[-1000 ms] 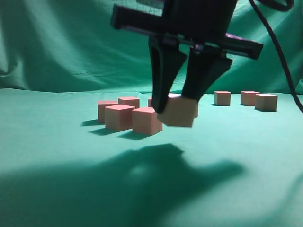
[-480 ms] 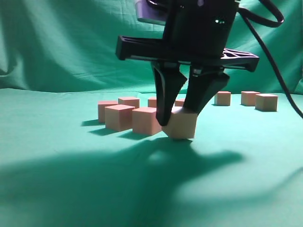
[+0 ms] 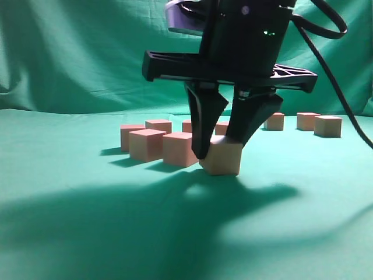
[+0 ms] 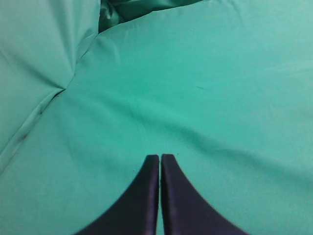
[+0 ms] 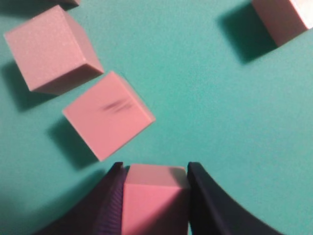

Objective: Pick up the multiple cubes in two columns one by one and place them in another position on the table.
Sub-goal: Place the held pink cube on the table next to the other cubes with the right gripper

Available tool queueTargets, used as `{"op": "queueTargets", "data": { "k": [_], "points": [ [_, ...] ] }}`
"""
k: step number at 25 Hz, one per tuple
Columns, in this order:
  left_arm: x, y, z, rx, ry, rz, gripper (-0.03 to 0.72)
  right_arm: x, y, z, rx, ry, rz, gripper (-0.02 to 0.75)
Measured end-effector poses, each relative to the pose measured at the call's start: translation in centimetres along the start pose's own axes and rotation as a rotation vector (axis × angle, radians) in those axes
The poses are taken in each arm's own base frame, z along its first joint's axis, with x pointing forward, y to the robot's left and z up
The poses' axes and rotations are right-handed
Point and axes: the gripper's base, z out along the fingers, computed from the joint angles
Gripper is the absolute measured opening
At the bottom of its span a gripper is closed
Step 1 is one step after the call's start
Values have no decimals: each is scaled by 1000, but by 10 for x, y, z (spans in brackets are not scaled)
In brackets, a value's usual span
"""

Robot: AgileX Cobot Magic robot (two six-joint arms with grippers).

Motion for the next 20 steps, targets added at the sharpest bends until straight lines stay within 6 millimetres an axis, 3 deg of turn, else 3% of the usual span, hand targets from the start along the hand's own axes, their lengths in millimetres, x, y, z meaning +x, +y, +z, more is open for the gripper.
{"op": "queueTargets", "data": {
  "k": [2, 3, 8, 10, 12, 13, 20],
  "points": [
    [0, 0, 0, 0, 0, 0, 0, 0, 0, 1, 1, 0, -2, 276],
    [0, 0, 0, 0, 0, 0, 0, 0, 0, 1, 1, 0, -2, 345],
    [0, 0, 0, 0, 0, 0, 0, -3, 0, -3, 14, 21, 0, 498],
    [0, 0, 0, 0, 0, 0, 0, -7, 1, -9, 35, 52, 3, 489],
    [0, 0, 0, 0, 0, 0, 0, -14, 1, -19, 65, 98, 7, 489],
    [0, 0, 0, 0, 0, 0, 0, -18, 1, -24, 78, 119, 2, 530],
    [0, 0, 0, 0, 0, 0, 0, -56, 6, -83, 127, 196, -104, 515]
  ]
}}
